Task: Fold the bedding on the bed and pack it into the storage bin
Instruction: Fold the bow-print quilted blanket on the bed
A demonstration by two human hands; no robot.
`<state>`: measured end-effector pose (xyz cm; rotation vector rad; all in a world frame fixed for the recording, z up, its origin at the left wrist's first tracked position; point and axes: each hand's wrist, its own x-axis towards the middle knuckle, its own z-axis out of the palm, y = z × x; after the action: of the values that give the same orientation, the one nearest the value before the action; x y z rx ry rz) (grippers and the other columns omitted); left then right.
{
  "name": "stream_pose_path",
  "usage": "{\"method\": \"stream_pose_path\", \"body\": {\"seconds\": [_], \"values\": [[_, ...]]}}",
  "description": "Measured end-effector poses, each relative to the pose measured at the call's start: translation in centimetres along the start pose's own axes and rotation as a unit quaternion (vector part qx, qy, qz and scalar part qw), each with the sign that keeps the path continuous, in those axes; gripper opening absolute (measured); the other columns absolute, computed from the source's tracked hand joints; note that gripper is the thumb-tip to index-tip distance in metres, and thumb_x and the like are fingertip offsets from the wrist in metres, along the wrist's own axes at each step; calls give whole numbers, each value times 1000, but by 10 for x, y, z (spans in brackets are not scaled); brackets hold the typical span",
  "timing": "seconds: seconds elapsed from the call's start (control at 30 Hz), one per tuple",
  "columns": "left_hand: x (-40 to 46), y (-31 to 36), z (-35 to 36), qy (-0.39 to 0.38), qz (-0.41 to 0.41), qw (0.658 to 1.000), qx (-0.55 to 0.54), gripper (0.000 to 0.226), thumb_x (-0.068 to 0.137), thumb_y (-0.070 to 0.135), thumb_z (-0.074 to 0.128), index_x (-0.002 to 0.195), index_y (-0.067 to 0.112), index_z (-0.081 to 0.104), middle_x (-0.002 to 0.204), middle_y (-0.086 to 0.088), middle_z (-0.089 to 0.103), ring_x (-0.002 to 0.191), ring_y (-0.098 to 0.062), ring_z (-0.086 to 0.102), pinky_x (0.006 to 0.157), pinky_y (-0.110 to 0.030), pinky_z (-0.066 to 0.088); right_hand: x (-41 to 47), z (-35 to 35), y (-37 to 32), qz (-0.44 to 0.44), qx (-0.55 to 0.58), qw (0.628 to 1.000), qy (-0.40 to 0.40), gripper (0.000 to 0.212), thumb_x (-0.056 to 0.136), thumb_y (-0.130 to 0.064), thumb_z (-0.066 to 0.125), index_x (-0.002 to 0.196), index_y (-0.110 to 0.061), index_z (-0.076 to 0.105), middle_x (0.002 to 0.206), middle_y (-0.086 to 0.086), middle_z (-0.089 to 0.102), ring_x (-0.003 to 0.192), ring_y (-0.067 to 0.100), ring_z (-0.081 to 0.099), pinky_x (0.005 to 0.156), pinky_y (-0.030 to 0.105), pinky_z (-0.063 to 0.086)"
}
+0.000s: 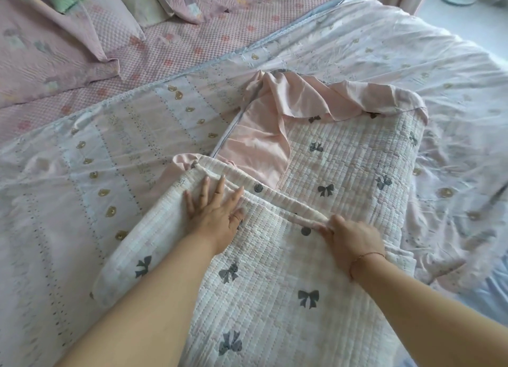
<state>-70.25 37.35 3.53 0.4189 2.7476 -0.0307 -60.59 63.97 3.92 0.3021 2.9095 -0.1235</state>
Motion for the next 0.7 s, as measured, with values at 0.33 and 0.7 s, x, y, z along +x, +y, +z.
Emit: {"method": "stream_pose_path", "body": {"seconds": [0.33,0.7], "values": [[61,12,8,24,63,996,61,60,88,63,-11,140,43,-35,150,6,-41,141,-26,-33,111,-57,-22,50,39,27,60,20,996,57,58,90,-66,8,87,-29,53,91,-7,69,88,18,63,81,32,37],[86,12,47,46,66,995,62,60,83,61,-20,138,43,-34,152,7,-33,146,-21,-24,115,-55,-15,63,66,35,80,41,991,99,70,85,-68,-9,76,-26,46,76,-3,67,76,25,64,72,34,36]]}}
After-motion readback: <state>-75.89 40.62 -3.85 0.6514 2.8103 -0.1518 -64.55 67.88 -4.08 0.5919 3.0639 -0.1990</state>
